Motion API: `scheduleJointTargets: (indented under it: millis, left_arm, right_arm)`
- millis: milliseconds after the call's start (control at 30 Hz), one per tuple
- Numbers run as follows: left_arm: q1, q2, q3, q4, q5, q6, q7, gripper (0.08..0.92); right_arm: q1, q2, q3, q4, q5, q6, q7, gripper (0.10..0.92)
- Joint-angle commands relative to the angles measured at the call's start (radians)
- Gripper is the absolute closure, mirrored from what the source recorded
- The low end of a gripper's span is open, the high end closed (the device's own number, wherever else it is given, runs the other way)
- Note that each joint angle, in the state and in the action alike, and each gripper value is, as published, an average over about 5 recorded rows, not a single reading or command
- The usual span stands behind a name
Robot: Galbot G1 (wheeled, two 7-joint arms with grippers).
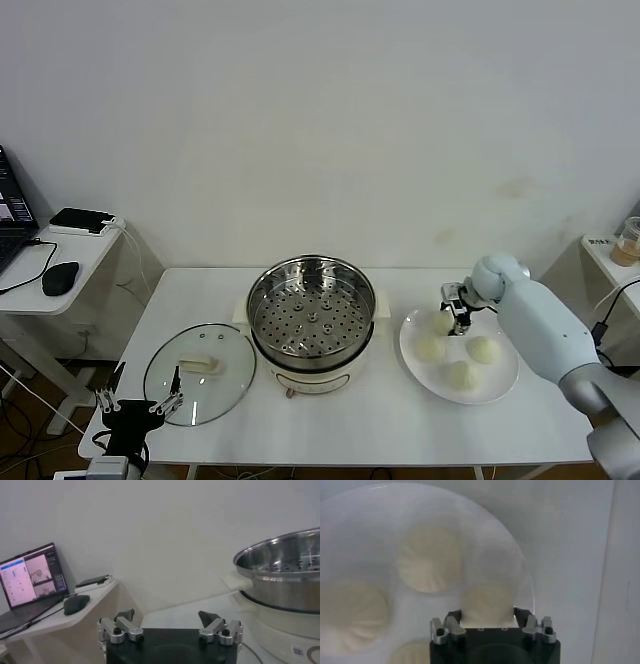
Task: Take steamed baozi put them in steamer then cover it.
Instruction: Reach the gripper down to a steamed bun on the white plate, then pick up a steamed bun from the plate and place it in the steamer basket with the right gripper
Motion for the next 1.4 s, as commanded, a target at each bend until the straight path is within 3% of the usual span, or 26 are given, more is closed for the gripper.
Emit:
scheduleJointTargets:
  millis: [33,500,867,1400]
  left_arm:
    - [0.000,0.000,0.001,-0.001,0.000,0.000,-0.001,0.177]
    - [-0.004,0.005,0.004,-0.002,-0.005,0.001,-0.003,0.177]
    - [-0.017,0.018,0.011,0.017,-0.052,0.015,-0.003,0.177]
    - [-0.031,0.042,0.003,0.065,-0.092,0.045,0.016,0.177]
  right_arm:
    - [0.006,0.005,-0.005,-0.005,-0.004,-0.002,-0.002,0.434]
    - [0.038,-0.121,-0.061,0.159,0.105,-0.022,-0.037,0.491]
    - [0.272,-0.268,-0.212,0.385,0.379,-0.050,-0.053,0.482]
    - [0.654,-0.074,-0.606,0.496,0.681,-0.044,0.018,0.482]
